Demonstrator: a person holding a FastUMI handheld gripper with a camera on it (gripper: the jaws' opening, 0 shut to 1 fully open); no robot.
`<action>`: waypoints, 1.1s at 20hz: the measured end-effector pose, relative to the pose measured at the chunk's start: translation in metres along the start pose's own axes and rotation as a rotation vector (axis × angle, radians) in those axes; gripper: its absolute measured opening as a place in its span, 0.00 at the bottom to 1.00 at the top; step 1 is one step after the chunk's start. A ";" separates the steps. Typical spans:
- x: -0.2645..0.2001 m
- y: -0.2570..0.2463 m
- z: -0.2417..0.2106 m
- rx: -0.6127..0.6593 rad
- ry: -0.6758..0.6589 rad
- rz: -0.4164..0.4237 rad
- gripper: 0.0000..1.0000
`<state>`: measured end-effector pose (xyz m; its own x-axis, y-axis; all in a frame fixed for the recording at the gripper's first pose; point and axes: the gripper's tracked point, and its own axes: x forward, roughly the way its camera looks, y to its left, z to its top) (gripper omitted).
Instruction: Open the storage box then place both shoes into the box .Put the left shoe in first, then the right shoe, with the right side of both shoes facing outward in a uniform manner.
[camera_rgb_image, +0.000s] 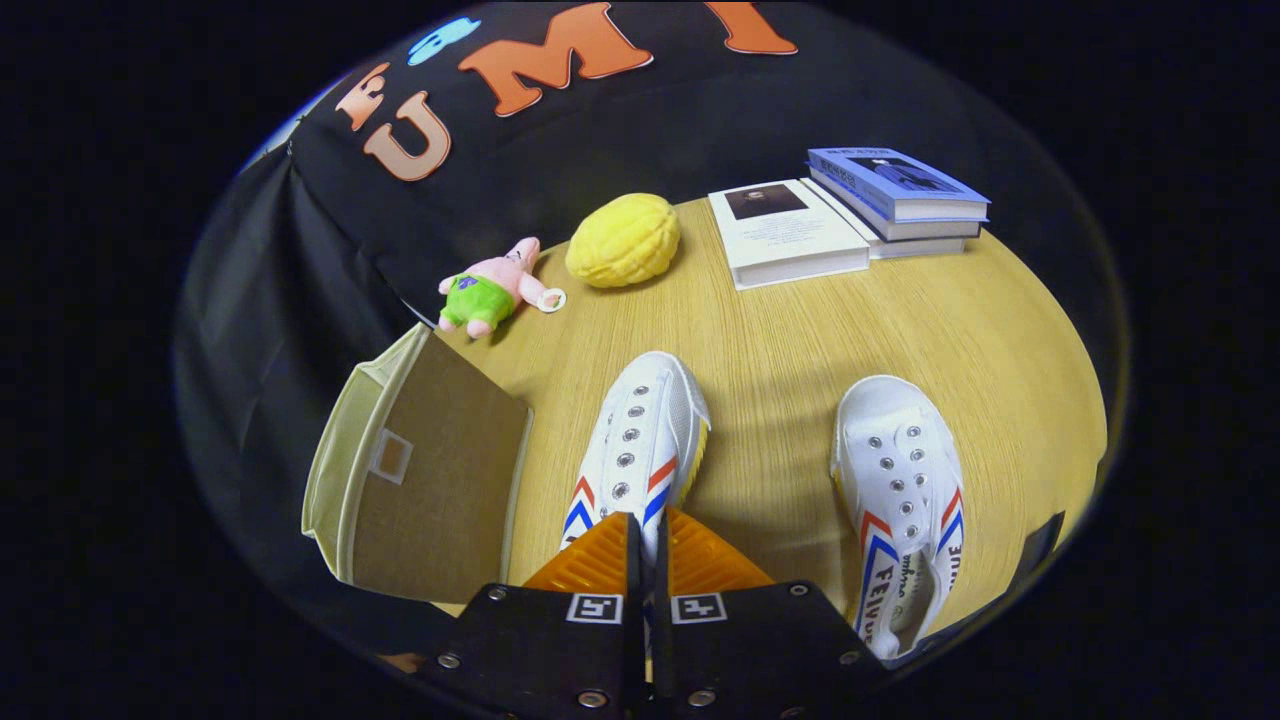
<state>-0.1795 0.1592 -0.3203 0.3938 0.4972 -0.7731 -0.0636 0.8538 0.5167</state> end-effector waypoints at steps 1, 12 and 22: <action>0.000 0.004 0.003 0.003 0.000 0.003 0.03; -0.050 0.120 0.078 -0.070 -0.162 0.204 0.01; -0.044 0.254 0.051 -0.228 -0.075 0.392 0.01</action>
<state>-0.1664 0.3464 -0.1369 0.3649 0.7840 -0.5021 -0.4182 0.6199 0.6640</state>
